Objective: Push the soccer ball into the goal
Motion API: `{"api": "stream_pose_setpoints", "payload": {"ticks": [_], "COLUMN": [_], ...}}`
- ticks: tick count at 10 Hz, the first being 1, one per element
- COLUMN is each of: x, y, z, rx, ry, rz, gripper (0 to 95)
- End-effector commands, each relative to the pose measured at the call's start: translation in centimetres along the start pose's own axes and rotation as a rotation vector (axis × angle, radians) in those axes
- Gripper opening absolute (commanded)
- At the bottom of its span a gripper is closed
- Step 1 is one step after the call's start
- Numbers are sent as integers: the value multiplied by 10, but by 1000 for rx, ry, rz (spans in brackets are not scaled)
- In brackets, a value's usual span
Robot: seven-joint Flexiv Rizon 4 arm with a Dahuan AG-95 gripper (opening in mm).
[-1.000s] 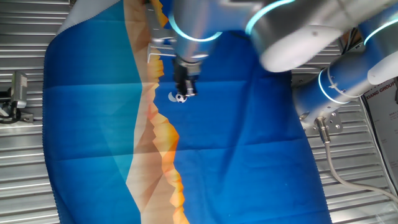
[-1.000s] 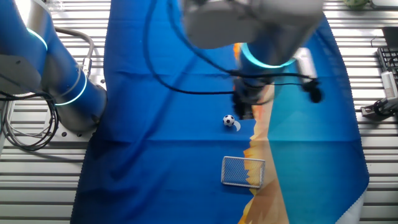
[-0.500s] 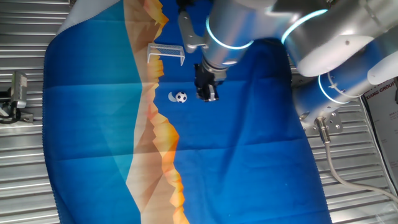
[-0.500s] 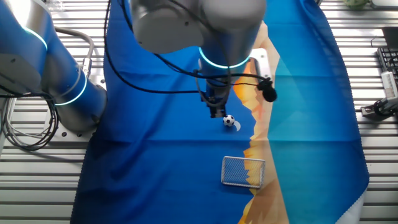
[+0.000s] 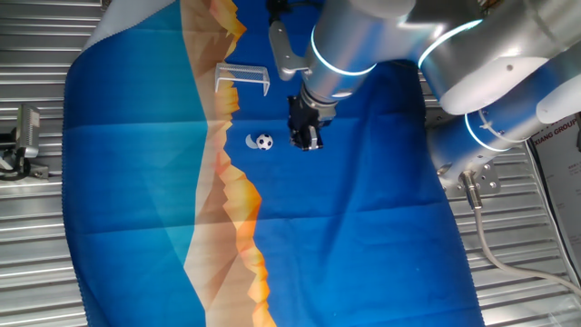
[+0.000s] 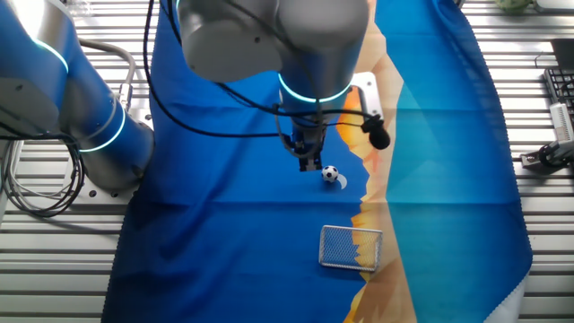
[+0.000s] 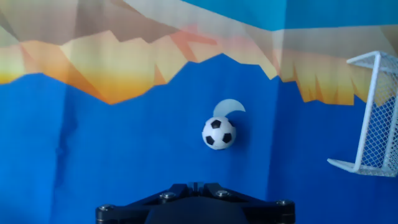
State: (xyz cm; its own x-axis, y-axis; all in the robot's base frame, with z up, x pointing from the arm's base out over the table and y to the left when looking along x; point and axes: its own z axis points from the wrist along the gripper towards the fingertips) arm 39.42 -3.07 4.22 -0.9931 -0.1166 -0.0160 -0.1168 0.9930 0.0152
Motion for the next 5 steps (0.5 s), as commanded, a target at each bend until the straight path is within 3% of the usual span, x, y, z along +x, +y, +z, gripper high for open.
{"api": "stream_pose_setpoints", "payload": {"ticks": [1, 5], "x": [-1, -1], "y": [-1, -3], "z": [5, 11], "rx": [3, 1], "ry": [-6, -15], "rz": [-5, -12], "gripper": [0, 0]}}
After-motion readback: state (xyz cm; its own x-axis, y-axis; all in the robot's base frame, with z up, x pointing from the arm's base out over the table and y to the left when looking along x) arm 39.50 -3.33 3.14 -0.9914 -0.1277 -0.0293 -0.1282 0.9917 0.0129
